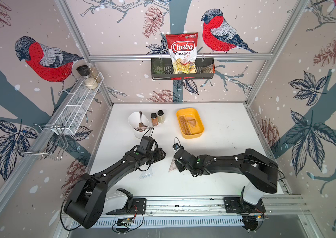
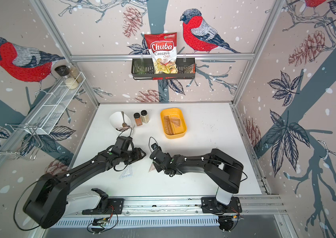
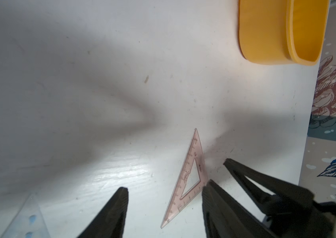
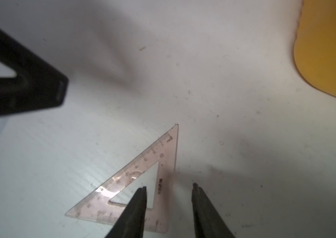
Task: Put the scattered rulers into the storage box
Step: Move the ruler to the center of the board.
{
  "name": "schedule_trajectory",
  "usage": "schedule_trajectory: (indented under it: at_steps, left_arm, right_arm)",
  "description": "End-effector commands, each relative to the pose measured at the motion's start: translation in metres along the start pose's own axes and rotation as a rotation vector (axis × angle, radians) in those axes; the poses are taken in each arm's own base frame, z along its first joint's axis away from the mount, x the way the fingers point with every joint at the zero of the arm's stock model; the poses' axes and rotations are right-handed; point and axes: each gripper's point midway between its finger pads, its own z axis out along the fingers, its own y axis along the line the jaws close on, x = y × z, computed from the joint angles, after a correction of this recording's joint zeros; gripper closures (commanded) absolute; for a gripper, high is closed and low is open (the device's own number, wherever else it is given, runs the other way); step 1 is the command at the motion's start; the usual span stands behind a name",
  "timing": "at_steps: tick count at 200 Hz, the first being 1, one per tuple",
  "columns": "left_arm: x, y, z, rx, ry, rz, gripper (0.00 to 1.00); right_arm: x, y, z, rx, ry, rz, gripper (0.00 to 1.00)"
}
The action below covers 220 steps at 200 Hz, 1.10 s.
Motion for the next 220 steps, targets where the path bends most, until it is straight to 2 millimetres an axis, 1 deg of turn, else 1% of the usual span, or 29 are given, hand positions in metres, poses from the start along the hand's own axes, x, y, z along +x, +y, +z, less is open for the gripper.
schedule_trajectory:
  at_steps: [1,12,25,43,62,78,105,150,220]
  left_arm:
    - [0.008,0.0,0.003,-0.006,0.006,0.015,0.39]
    - [0.015,-0.001,0.005,0.011,0.025,0.016,0.39]
    - [0.022,0.0,0.006,0.017,0.037,0.015,0.41]
    - [0.03,0.001,0.007,0.019,0.048,0.007,0.44]
    - [0.04,0.001,0.01,0.019,0.071,0.007,0.46]
    - [0.048,0.001,0.014,0.013,0.097,0.012,0.47]
    - [0.055,0.003,0.015,0.001,0.113,0.015,0.47]
    - [0.057,0.005,0.017,-0.006,0.124,0.013,0.47]
    - [0.063,0.005,0.025,-0.006,0.157,0.021,0.46]
  right_arm:
    - [-0.014,0.016,-0.018,-0.293,-0.044,0.185,0.56]
    - [-0.016,0.01,-0.026,-0.395,-0.067,0.259,0.6]
    - [-0.016,0.005,-0.03,-0.471,-0.083,0.309,0.66]
    - [-0.013,0.004,-0.027,-0.511,-0.075,0.328,0.79]
    - [-0.009,0.008,-0.019,-0.535,-0.055,0.327,0.84]
    - [-0.006,0.011,-0.012,-0.55,-0.039,0.328,0.86]
    - [-0.001,0.014,-0.002,-0.551,-0.015,0.321,0.86]
    - [0.009,0.013,0.011,-0.536,0.022,0.321,0.87]
    - [0.034,0.004,0.029,-0.475,0.09,0.328,0.88]
